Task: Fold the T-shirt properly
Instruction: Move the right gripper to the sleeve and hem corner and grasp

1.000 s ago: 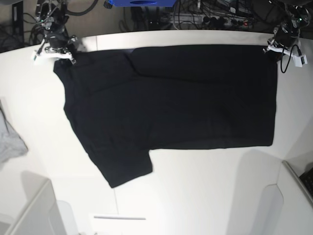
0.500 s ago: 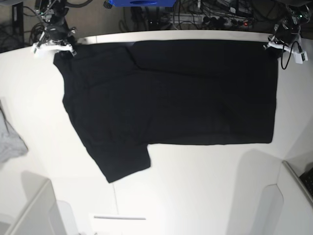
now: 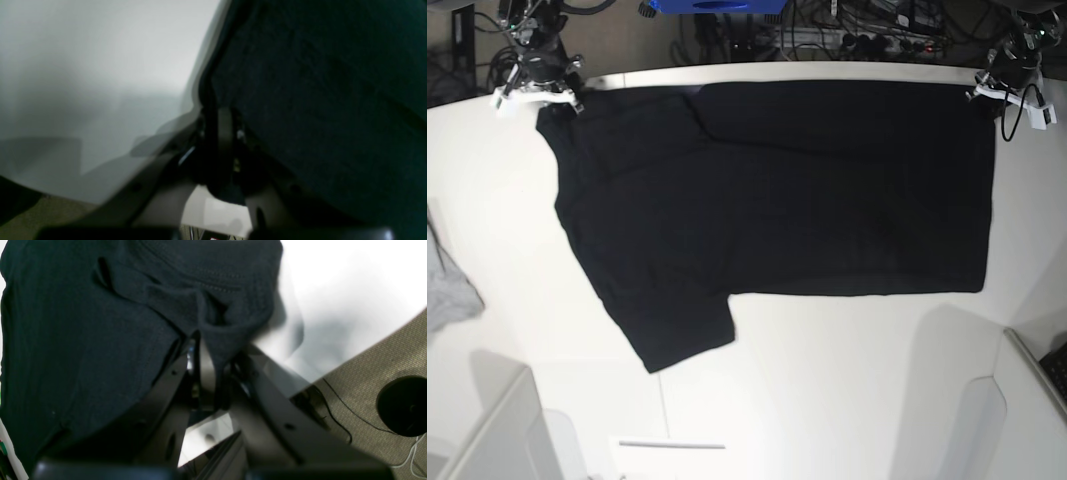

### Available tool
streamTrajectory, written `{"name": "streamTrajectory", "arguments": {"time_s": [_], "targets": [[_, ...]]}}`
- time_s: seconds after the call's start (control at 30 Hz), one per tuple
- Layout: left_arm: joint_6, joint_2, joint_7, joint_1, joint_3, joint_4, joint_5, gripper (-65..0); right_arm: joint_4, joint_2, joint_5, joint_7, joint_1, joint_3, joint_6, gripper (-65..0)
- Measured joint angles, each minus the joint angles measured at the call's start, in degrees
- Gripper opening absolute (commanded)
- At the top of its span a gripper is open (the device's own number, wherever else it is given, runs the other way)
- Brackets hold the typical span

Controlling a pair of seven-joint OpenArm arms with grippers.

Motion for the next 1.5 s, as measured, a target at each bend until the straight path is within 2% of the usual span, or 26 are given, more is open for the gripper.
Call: {"name": "streamTrajectory", "arguments": {"time_s": [0.03, 0.1, 0.13, 0.23, 0.33, 0.43, 0.5, 0.6, 0.77, 0.97, 1.0, 1.07, 1.2, 1.37, 1.5], "targets": [[0.0, 0.0, 0.0, 0.0, 0.0, 0.0, 0.0, -65.0, 0.0, 0.0, 0.0, 0.0, 0.0, 0.0, 0.0, -65.0], [0.0, 0.0, 0.0, 0.0, 0.0, 0.1, 0.0, -65.0, 0.0, 0.0, 0.0, 0.0, 0.0, 0.0, 0.0, -55.1], [0.0, 0.0, 0.0, 0.0, 0.0, 0.1, 0.0, -62.0, 0.1, 0.0, 0.3, 0.0, 0.0, 0.0, 0.0, -49.7], [0.0, 0.0, 0.0, 0.0, -0.1, 0.3, 0.0, -41.0, 0.5, 0.0, 0.5, 0.5, -0.1, 0.0, 0.5, -36.5], [0.0, -0.2, -0.4, 0.0, -0.3, 0.4, -0.2, -27.0, 0.7, 0.0, 0.5, 0.9, -0.1, 0.1, 0.5, -34.7], [-0.2, 0.1, 0.0, -0.2, -2.6, 0.4, 0.0, -21.4, 1.8, 0.0, -0.2, 0.8, -1.0, 0.2, 0.2, -34.7], [0.1, 0.6, 1.2, -0.3, -6.4, 0.2, 1.0, -21.6, 3.6, 0.0, -1.0, 0.0, -2.7, 0.3, -1.2, -34.7], [1.2, 1.1, 2.9, 0.3, -11.5, 0.9, 2.7, -21.6, 6.0, -1.9, -2.0, -2.6, -4.1, 3.3, -2.6, -34.4], [1.0, 0.8, 2.8, 0.4, -17.1, 7.4, 2.4, -21.7, 7.5, -2.3, -2.2, -3.3, -4.8, 7.9, -2.7, -33.6], [0.8, -0.1, 3.1, -0.2, -17.5, 13.5, 2.6, -22.5, 9.1, -1.9, -2.2, -4.1, -1.7, 9.7, -2.6, -33.6], [1.0, -0.5, 2.8, -0.3, -16.4, 13.9, 2.7, -25.2, 9.6, -0.9, -2.2, -4.5, -1.1, 9.3, -2.5, -33.6], [1.1, -1.9, 3.1, -0.7, -12.8, 14.2, 3.1, -35.1, 9.7, 2.1, -2.3, -4.3, 0.8, 6.9, -2.4, -33.6], [0.2, -4.7, 2.6, -1.7, -6.4, 14.8, 2.1, -65.0, 9.7, 8.0, -2.2, -4.5, 6.6, 0.7, -2.1, -33.6], [0.9, -5.5, 3.1, -5.3, -2.2, 14.4, 2.8, -65.0, 5.4, 12.8, -2.1, -4.4, 16.3, -6.4, -2.1, -34.1], [0.7, -7.6, 3.1, -6.6, 1.0, 13.9, 2.6, -65.0, -1.2, 12.7, -2.1, -10.5, 24.6, -8.9, -2.4, -34.2]]}}
